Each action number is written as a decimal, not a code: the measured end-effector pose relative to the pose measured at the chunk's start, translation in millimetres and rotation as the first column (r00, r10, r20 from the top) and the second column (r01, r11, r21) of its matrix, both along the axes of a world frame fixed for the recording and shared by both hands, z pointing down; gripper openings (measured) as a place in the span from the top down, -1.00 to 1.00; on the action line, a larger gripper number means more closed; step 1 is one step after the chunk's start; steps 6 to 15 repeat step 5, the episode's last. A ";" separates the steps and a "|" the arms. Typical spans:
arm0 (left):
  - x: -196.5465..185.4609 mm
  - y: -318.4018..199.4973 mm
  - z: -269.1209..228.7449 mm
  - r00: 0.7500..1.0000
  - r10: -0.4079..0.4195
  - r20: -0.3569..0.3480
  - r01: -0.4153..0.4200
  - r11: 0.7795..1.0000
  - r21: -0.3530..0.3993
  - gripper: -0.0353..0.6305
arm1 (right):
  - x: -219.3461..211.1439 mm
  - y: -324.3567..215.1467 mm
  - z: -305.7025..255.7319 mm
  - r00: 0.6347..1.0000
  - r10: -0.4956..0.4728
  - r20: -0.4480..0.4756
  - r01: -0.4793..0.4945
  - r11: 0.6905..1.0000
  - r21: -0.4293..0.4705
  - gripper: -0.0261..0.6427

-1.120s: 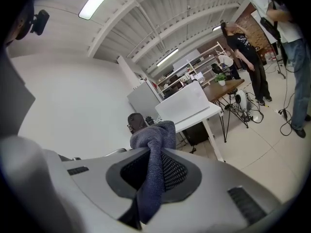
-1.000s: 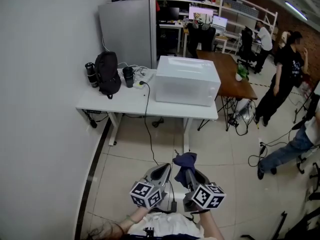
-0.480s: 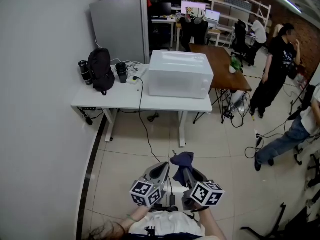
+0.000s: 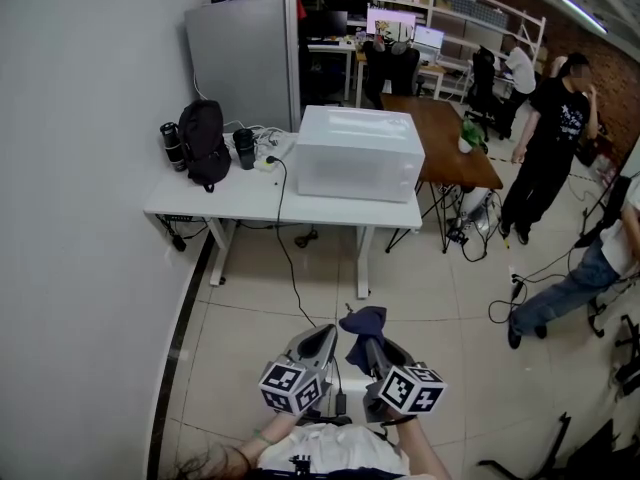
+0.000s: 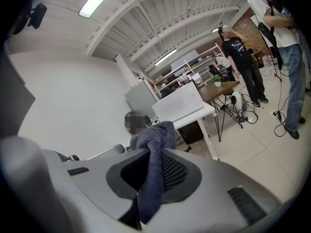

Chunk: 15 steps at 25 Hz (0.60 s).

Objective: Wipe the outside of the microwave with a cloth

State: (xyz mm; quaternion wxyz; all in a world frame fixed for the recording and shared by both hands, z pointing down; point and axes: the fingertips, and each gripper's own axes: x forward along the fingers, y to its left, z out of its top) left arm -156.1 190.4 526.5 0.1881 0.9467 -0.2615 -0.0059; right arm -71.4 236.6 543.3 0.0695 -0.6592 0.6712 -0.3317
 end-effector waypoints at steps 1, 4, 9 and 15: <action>1.6 0.6 -1.0 1.000 0.001 0.001 -0.001 1.000 0.002 0.93 | 1.6 0.2 -0.6 1.000 0.000 -0.002 0.000 1.000 0.001 0.72; 7.4 2.0 -3.5 1.000 0.005 0.001 -0.005 1.000 0.007 0.93 | 6.8 0.7 -1.6 1.000 0.000 -0.004 0.000 1.000 0.004 0.72; 9.4 2.6 -4.3 1.000 0.006 0.000 -0.006 1.000 0.008 0.93 | 8.5 1.1 -1.8 1.000 0.000 -0.004 0.000 1.000 0.005 0.72; 9.4 2.6 -4.3 1.000 0.006 0.000 -0.006 1.000 0.008 0.93 | 8.5 1.1 -1.8 1.000 0.000 -0.004 0.000 1.000 0.005 0.72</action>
